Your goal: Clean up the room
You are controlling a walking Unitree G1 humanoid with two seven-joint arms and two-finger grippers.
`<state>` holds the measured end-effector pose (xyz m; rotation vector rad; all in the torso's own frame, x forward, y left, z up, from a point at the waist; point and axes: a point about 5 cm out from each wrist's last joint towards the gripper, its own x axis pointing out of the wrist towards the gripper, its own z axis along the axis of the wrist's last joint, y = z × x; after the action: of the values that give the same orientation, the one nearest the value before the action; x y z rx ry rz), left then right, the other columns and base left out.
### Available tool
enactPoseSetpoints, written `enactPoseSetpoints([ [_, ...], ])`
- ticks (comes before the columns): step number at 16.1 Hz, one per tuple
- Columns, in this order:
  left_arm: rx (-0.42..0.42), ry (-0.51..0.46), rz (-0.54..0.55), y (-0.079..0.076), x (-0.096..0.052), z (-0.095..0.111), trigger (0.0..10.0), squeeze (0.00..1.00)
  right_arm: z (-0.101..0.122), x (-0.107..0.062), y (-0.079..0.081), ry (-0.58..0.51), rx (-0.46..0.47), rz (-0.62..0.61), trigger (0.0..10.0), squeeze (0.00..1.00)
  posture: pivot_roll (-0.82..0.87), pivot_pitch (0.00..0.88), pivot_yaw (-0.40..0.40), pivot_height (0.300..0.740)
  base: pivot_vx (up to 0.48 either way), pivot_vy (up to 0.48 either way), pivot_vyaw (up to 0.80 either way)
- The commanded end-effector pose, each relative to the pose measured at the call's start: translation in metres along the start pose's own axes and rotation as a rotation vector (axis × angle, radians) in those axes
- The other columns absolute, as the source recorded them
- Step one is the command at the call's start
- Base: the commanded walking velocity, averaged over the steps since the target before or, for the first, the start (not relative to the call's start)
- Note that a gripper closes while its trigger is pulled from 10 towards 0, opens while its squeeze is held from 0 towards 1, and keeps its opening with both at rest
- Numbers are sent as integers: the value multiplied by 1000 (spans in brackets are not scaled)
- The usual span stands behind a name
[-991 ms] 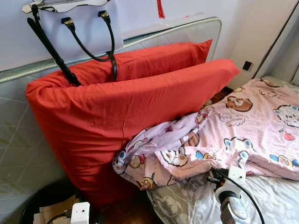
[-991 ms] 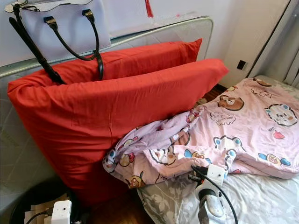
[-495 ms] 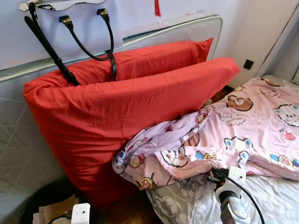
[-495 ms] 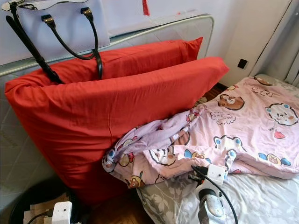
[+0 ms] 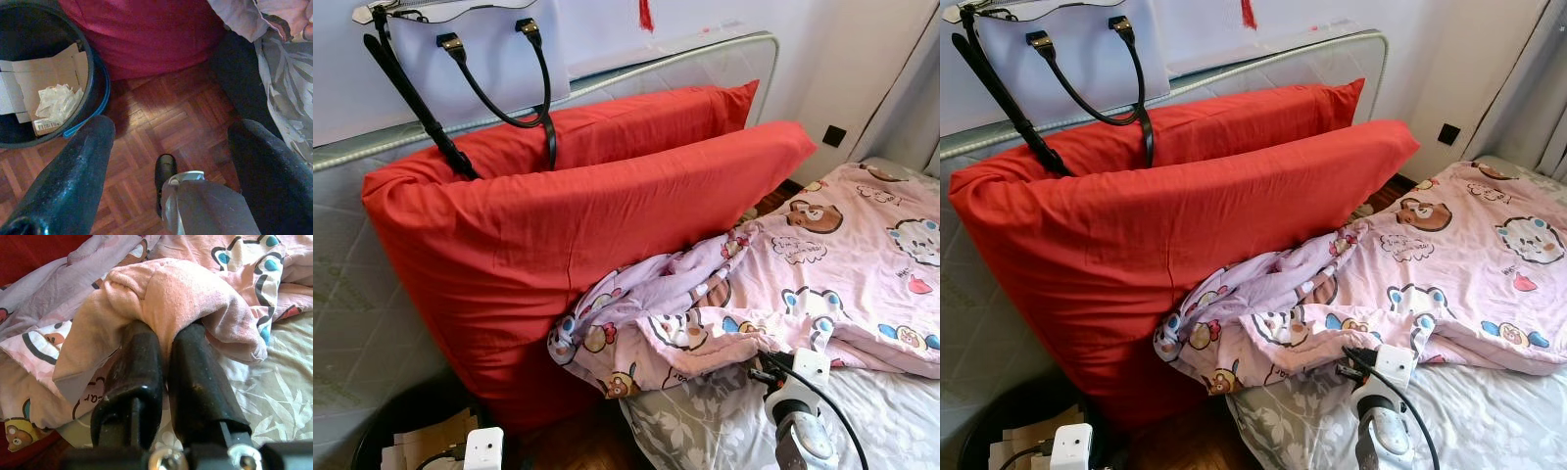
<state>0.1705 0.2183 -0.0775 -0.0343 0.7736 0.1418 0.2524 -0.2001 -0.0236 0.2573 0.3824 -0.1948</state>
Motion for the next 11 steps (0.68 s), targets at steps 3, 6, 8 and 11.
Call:
enactPoseSetpoints([
  [3,16,15,4,2,-1,-4,10000,0,3,1,1,-19,-1,-4,10000,0,41,0,-41,740,0,0,0],
  [6,19,12,1,2,-1,-3,10000,0,4,1,1,-24,1,-8,10000,0,42,0,-39,740,0,0,0],
  [8,20,11,0,2,-1,-3,10000,0,4,1,1,-26,3,-10,10000,0,42,0,-39,740,0,0,0],
  [11,20,15,0,1,-1,-3,10000,0,3,1,2,-21,-1,-3,10000,0,40,0,-39,740,-80,0,0],
])
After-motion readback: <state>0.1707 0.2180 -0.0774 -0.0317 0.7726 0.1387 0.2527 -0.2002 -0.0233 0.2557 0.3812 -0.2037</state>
